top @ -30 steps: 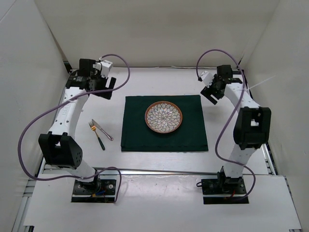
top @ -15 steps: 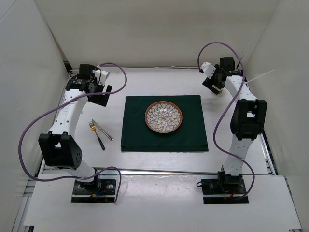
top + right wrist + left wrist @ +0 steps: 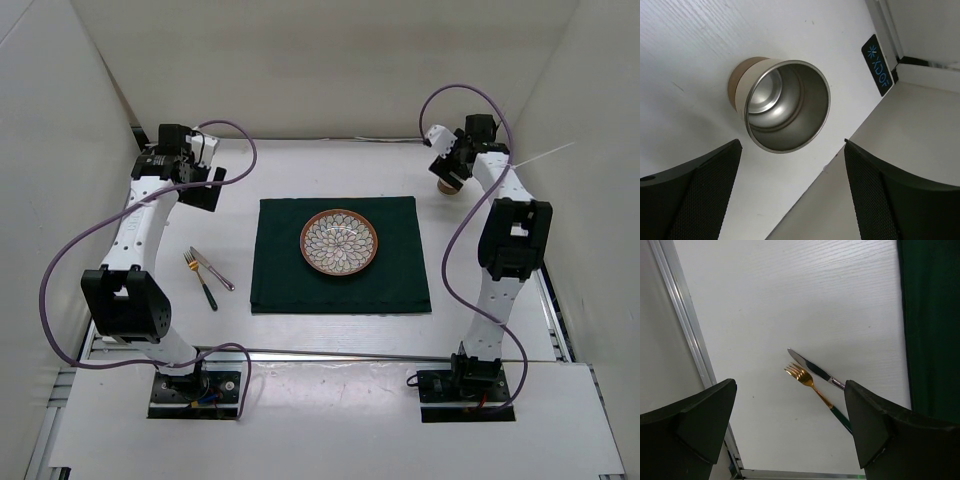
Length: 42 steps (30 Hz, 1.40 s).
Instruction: Set the dinner table for one person
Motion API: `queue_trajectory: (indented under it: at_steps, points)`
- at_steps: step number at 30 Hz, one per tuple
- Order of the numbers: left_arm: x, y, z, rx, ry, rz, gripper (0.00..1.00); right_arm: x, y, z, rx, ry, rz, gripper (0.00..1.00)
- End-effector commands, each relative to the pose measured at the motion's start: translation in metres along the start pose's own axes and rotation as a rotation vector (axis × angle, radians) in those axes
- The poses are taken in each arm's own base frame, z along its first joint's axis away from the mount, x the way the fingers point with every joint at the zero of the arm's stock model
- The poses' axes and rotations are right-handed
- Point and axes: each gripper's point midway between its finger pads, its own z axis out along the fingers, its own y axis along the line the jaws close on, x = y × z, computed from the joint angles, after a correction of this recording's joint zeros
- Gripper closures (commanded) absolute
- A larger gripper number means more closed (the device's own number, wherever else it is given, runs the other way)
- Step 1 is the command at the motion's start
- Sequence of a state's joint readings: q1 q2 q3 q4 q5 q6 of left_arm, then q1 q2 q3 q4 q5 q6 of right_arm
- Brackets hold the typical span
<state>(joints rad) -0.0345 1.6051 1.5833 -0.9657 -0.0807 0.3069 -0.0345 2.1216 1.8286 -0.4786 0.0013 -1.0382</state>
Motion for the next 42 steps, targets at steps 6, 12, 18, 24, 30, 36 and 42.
queue_trajectory:
  at_steps: [6, 12, 18, 24, 30, 36, 42]
  points:
    - [0.001, 0.008, -0.014, -0.044, -0.013, 0.000, 0.00, -0.011, 0.002, 0.009, -0.017, -0.023, 0.054, 0.15]
    - [0.006, 0.009, -0.016, -0.053, 0.000, 0.001, 0.00, -0.009, 0.019, 0.020, -0.062, -0.013, 0.060, 0.25]
    - [0.007, 0.016, -0.020, -0.078, -0.001, -0.008, 0.00, -0.013, 0.034, 0.031, -0.096, -0.005, 0.065, 0.46]
    - [0.015, 0.017, -0.023, -0.094, 0.015, -0.007, 0.00, -0.016, 0.043, 0.030, -0.119, 0.004, 0.087, 0.93]
    - [0.019, 0.016, -0.025, -0.093, 0.017, -0.007, 0.00, -0.054, 0.042, -0.011, -0.094, -0.038, 0.122, 1.00]
    - [0.023, 0.015, -0.024, -0.092, 0.020, -0.006, 0.00, -0.096, 0.093, -0.079, -0.203, -0.059, 0.134, 1.00]
    - [0.031, 0.009, -0.024, -0.073, 0.020, -0.006, 0.00, -0.122, 0.155, -0.118, -0.351, -0.100, 0.131, 1.00]
